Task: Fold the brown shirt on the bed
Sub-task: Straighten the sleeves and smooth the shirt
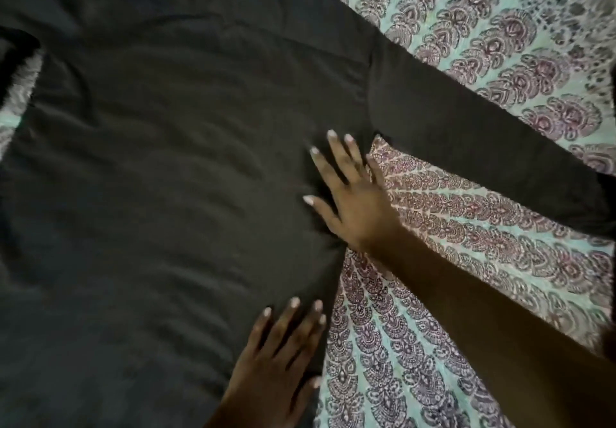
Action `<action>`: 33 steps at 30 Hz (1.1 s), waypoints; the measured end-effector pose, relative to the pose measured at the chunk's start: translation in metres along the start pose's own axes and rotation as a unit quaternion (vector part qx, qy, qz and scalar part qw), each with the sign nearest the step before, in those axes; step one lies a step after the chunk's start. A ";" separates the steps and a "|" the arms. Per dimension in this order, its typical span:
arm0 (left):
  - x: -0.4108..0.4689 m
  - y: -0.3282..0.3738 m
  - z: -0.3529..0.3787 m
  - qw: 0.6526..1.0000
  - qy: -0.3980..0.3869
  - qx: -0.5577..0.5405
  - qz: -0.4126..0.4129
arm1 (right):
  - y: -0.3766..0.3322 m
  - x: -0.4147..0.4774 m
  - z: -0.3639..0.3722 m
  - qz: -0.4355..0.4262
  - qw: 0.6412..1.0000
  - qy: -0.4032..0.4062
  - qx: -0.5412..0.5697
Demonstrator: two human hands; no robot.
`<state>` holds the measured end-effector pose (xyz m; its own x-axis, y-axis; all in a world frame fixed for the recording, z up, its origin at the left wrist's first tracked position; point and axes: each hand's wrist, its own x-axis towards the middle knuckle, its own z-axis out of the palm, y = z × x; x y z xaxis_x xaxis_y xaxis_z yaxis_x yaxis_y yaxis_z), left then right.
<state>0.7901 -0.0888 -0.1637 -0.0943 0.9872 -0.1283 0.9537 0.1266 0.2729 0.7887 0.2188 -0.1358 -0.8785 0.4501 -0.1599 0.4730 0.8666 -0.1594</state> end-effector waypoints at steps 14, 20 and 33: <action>-0.052 -0.038 -0.015 0.995 -0.045 -0.004 -0.088 | -0.041 -0.160 0.034 -0.162 0.984 -0.067 -0.029; -0.086 -0.017 0.000 0.998 -0.021 0.006 -0.057 | -0.056 -0.088 0.031 -0.047 0.998 -0.032 -0.022; -0.129 -0.019 -0.002 0.982 -0.006 0.007 -0.189 | -0.107 -0.242 0.057 -0.192 0.977 -0.097 -0.010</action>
<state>0.7837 -0.2183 -0.1504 -0.4383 0.8692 -0.2290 0.8552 0.4817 0.1914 0.9542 0.0046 -0.1356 -0.9609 0.0434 -0.2735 0.1076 0.9686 -0.2243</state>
